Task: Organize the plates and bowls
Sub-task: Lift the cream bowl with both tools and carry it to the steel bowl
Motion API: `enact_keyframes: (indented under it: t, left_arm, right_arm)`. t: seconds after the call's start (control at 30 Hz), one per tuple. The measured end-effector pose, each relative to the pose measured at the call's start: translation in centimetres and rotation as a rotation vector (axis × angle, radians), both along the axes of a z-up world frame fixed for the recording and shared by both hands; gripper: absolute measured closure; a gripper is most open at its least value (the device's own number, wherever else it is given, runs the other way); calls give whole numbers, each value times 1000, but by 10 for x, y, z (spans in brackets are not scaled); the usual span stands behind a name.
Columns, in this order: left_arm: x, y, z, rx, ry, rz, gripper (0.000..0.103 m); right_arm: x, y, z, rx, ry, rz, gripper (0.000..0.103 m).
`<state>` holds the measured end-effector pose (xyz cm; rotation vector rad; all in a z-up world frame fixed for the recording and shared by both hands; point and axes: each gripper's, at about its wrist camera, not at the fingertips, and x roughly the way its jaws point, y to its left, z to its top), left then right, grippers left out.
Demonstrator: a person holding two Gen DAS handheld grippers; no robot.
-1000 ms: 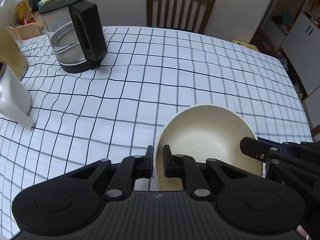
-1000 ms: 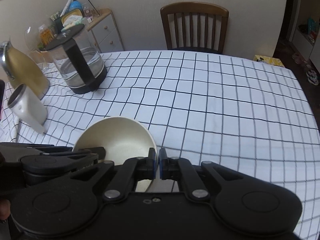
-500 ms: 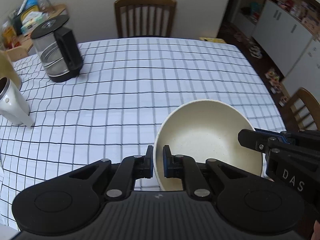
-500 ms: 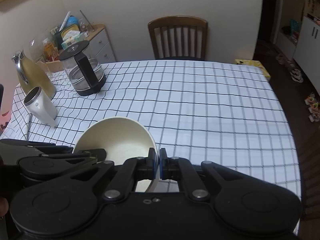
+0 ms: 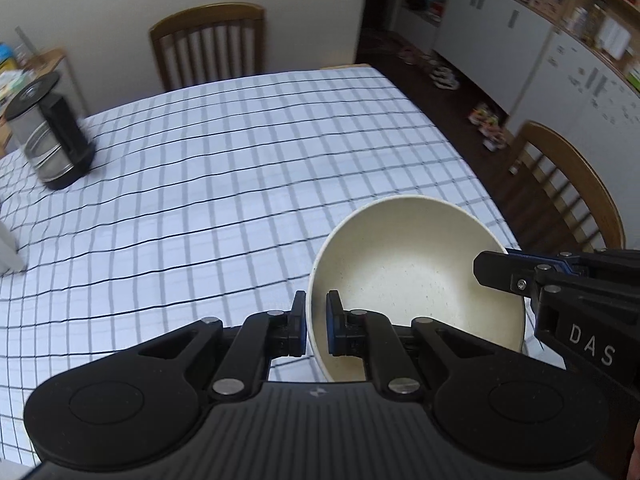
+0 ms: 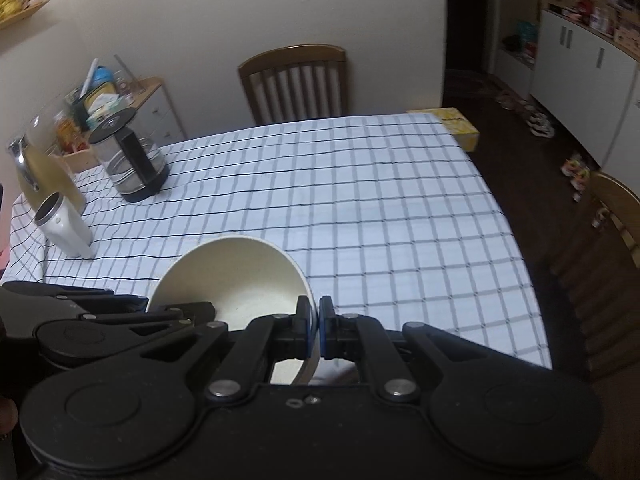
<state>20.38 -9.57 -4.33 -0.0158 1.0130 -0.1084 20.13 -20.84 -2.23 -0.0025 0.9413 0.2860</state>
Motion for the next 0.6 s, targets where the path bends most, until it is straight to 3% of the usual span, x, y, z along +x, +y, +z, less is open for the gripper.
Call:
enact_keyframes:
  t: [0.6]
  left_arm:
    - [-28,-94,-56,49,44,-219,95]
  right_arm:
    - [-46,-96,-43,25,85,-166,98]
